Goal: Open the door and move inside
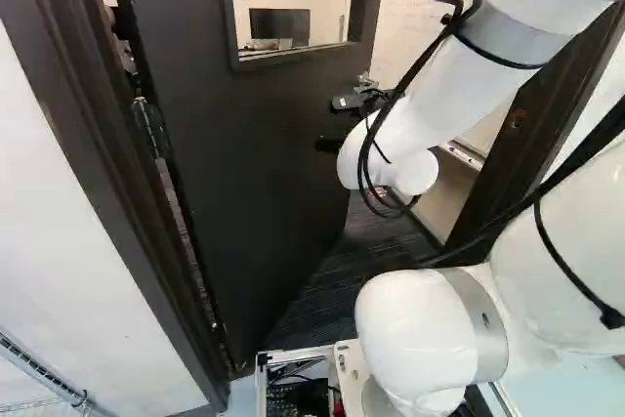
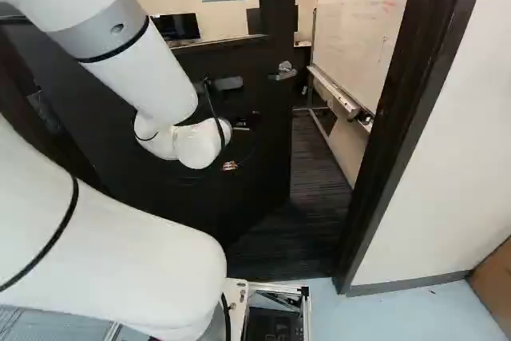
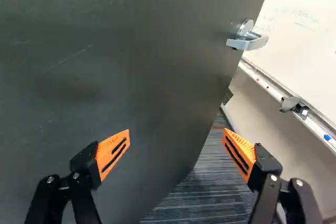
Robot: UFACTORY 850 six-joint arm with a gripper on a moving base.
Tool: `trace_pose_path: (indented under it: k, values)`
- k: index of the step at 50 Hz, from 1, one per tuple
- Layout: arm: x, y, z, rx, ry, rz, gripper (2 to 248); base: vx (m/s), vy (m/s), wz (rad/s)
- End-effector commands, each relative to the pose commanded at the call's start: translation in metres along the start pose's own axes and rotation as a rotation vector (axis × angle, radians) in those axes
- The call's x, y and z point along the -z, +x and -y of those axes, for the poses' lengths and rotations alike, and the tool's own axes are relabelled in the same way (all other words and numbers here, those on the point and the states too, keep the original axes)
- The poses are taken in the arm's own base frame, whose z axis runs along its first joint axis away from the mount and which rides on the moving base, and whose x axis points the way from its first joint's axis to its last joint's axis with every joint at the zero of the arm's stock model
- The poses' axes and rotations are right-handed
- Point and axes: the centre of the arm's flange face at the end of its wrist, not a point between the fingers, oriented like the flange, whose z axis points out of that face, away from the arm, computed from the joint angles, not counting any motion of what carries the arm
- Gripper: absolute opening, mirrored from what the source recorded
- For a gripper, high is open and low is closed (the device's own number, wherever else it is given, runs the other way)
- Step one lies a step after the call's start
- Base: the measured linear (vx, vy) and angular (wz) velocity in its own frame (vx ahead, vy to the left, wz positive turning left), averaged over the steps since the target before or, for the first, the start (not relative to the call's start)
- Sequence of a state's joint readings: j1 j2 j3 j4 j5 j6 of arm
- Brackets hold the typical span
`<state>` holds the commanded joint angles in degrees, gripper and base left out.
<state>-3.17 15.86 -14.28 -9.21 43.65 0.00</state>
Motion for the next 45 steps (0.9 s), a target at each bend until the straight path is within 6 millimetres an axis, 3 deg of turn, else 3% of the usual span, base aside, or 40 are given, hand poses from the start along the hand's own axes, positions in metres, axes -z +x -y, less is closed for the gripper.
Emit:
trace_pose_path:
  k: [45]
  values:
    - [-0.022,0.011,0.015,-0.025,0.023,0.004,247,0.0,0.0,0.0]
